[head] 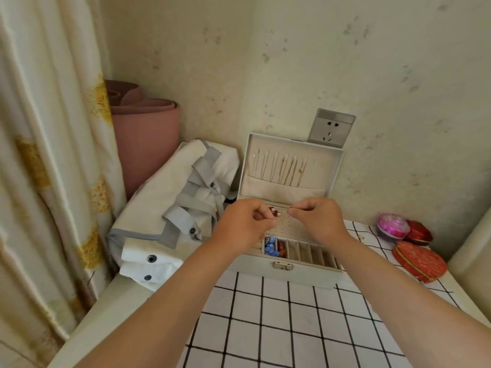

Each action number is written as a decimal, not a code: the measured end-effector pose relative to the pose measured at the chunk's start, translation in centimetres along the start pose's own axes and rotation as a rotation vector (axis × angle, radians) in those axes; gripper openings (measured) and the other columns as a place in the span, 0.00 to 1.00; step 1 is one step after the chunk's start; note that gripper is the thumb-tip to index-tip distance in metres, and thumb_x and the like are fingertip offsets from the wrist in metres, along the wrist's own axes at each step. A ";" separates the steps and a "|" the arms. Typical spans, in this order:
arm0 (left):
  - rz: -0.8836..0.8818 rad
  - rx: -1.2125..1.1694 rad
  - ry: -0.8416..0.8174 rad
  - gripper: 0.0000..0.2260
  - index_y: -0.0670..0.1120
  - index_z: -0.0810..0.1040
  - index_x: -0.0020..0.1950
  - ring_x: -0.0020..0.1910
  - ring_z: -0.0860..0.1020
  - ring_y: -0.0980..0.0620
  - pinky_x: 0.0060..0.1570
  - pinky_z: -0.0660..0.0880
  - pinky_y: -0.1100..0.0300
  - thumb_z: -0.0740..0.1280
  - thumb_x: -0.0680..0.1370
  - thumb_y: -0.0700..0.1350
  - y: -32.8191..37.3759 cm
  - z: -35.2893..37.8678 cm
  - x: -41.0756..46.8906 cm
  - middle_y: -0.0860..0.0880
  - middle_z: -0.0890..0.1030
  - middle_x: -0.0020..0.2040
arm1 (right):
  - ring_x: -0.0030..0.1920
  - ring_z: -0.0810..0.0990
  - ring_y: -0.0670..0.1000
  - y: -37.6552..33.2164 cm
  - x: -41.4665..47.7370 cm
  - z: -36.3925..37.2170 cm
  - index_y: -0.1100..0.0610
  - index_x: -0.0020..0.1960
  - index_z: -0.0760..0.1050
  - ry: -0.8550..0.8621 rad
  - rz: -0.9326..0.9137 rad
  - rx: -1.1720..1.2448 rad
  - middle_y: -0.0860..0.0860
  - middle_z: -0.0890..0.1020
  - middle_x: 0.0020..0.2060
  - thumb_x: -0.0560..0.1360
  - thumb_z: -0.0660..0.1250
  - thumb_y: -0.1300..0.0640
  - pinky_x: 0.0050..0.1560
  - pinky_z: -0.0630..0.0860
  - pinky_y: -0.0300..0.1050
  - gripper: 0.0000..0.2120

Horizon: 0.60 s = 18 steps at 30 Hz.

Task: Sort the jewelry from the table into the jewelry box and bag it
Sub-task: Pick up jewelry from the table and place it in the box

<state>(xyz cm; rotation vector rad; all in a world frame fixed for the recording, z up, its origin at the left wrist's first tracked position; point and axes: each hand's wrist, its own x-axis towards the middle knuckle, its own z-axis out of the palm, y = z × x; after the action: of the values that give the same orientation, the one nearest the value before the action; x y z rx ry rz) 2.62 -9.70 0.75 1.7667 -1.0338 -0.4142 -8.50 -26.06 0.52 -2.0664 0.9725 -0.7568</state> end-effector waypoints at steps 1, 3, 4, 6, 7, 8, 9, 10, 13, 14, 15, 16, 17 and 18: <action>-0.002 -0.007 0.005 0.05 0.52 0.80 0.40 0.36 0.82 0.55 0.43 0.80 0.58 0.74 0.74 0.46 0.0 -0.1 0.1 0.53 0.83 0.39 | 0.43 0.81 0.41 0.1 0.5 0.4 0.48 0.42 0.85 -0.013 -0.019 -0.068 0.42 0.84 0.39 0.71 0.78 0.54 0.44 0.73 0.35 0.02; 0.007 -0.010 0.021 0.04 0.53 0.81 0.41 0.38 0.82 0.57 0.46 0.79 0.60 0.75 0.73 0.47 -0.2 -0.3 0.3 0.55 0.83 0.40 | 0.43 0.80 0.42 0.3 1.1 1.1 0.46 0.41 0.84 -0.045 -0.057 -0.199 0.42 0.83 0.39 0.73 0.76 0.52 0.44 0.76 0.40 0.02; 0.006 -0.029 0.022 0.03 0.53 0.82 0.42 0.39 0.81 0.57 0.47 0.78 0.60 0.75 0.73 0.47 -0.2 -0.4 0.3 0.55 0.83 0.41 | 0.43 0.80 0.43 0.4 1.3 1.4 0.45 0.41 0.83 -0.061 -0.070 -0.255 0.42 0.83 0.39 0.74 0.74 0.51 0.43 0.77 0.41 0.04; -0.024 -0.120 0.013 0.02 0.51 0.83 0.43 0.38 0.82 0.55 0.44 0.80 0.58 0.74 0.74 0.46 -0.3 -0.7 0.5 0.53 0.83 0.41 | 0.43 0.80 0.44 0.6 1.6 1.8 0.44 0.41 0.82 -0.070 -0.098 -0.341 0.42 0.83 0.40 0.75 0.72 0.50 0.43 0.79 0.44 0.04; -0.047 -0.169 0.012 0.01 0.50 0.83 0.44 0.37 0.82 0.53 0.43 0.81 0.56 0.74 0.75 0.46 -0.2 -0.9 0.5 0.51 0.83 0.41 | 0.44 0.80 0.44 0.8 1.8 2.0 0.44 0.41 0.82 -0.065 -0.115 -0.370 0.41 0.83 0.40 0.76 0.71 0.50 0.44 0.79 0.45 0.04; -0.068 -0.207 0.015 0.01 0.50 0.83 0.44 0.36 0.82 0.53 0.43 0.81 0.54 0.73 0.75 0.45 -0.2 -1.0 0.6 0.49 0.84 0.41 | 0.44 0.79 0.44 0.8 2.0 2.0 0.44 0.41 0.82 -0.061 -0.128 -0.395 0.41 0.82 0.40 0.76 0.71 0.50 0.44 0.79 0.45 0.05; -0.081 -0.230 0.021 0.01 0.50 0.83 0.44 0.36 0.82 0.53 0.43 0.81 0.53 0.73 0.75 0.45 -0.2 -1.1 0.6 0.48 0.84 0.40 | 0.44 0.79 0.44 0.9 2.2 2.1 0.44 0.41 0.81 -0.058 -0.135 -0.420 0.41 0.82 0.40 0.76 0.71 0.50 0.43 0.78 0.45 0.05; -0.089 -0.243 0.025 0.01 0.49 0.83 0.44 0.35 0.82 0.54 0.43 0.81 0.53 0.73 0.75 0.44 -0.1 -1.2 0.7 0.49 0.84 0.39 | 0.44 0.79 0.44 1.0 2.4 2.2 0.44 0.41 0.81 -0.054 -0.142 -0.449 0.40 0.82 0.40 0.76 0.71 0.49 0.42 0.77 0.44 0.05; -0.098 -0.267 0.036 0.01 0.49 0.84 0.45 0.35 0.81 0.57 0.43 0.81 0.55 0.73 0.76 0.44 0.0 -1.7 0.9 0.50 0.84 0.40 | 0.44 0.79 0.43 1.2 2.7 2.2 0.44 0.42 0.82 -0.038 -0.163 -0.530 0.39 0.82 0.40 0.76 0.70 0.48 0.41 0.76 0.43 0.04; -0.091 -0.270 0.045 0.01 0.49 0.84 0.45 0.35 0.81 0.57 0.43 0.81 0.55 0.72 0.76 0.44 0.0 -1.9 1.0 0.50 0.84 0.41 | 0.44 0.79 0.43 1.2 2.8 2.2 0.44 0.42 0.82 -0.035 -0.172 -0.538 0.39 0.82 0.40 0.76 0.71 0.47 0.41 0.76 0.42 0.04; -0.080 -0.267 0.058 0.01 0.50 0.83 0.46 0.36 0.81 0.56 0.43 0.81 0.56 0.72 0.76 0.45 -0.1 -2.1 1.1 0.50 0.84 0.41 | 0.43 0.79 0.42 1.2 2.9 2.2 0.44 0.42 0.82 -0.040 -0.181 -0.528 0.39 0.82 0.39 0.76 0.71 0.48 0.41 0.75 0.42 0.04; -0.070 -0.261 0.075 0.01 0.50 0.83 0.46 0.37 0.81 0.55 0.43 0.80 0.57 0.72 0.76 0.45 -0.2 -2.3 1.2 0.49 0.84 0.42 | 0.43 0.79 0.42 1.2 2.9 2.1 0.44 0.42 0.82 -0.053 -0.186 -0.506 0.39 0.82 0.39 0.75 0.72 0.48 0.40 0.75 0.41 0.04; -0.064 -0.255 0.093 0.01 0.51 0.83 0.45 0.38 0.81 0.54 0.44 0.80 0.57 0.72 0.76 0.46 -0.3 -2.4 1.3 0.50 0.84 0.42 | 0.43 0.79 0.41 1.1 2.9 2.1 0.44 0.41 0.81 -0.068 -0.188 -0.488 0.39 0.82 0.39 0.75 0.72 0.49 0.39 0.73 0.40 0.04; -0.061 -0.252 0.108 0.01 0.52 0.83 0.45 0.39 0.80 0.54 0.45 0.79 0.57 0.72 0.76 0.46 -0.5 -2.5 1.4 0.50 0.83 0.41 | 0.43 0.79 0.41 1.0 2.8 2.1 0.44 0.41 0.81 -0.081 -0.191 -0.484 0.40 0.82 0.39 0.76 0.72 0.49 0.39 0.73 0.39 0.04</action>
<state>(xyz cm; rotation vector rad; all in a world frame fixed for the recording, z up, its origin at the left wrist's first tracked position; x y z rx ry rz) 5.32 -9.27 1.69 1.5794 -0.8157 -0.4611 -5.74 -28.06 -0.90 -2.6173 0.9933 -0.5630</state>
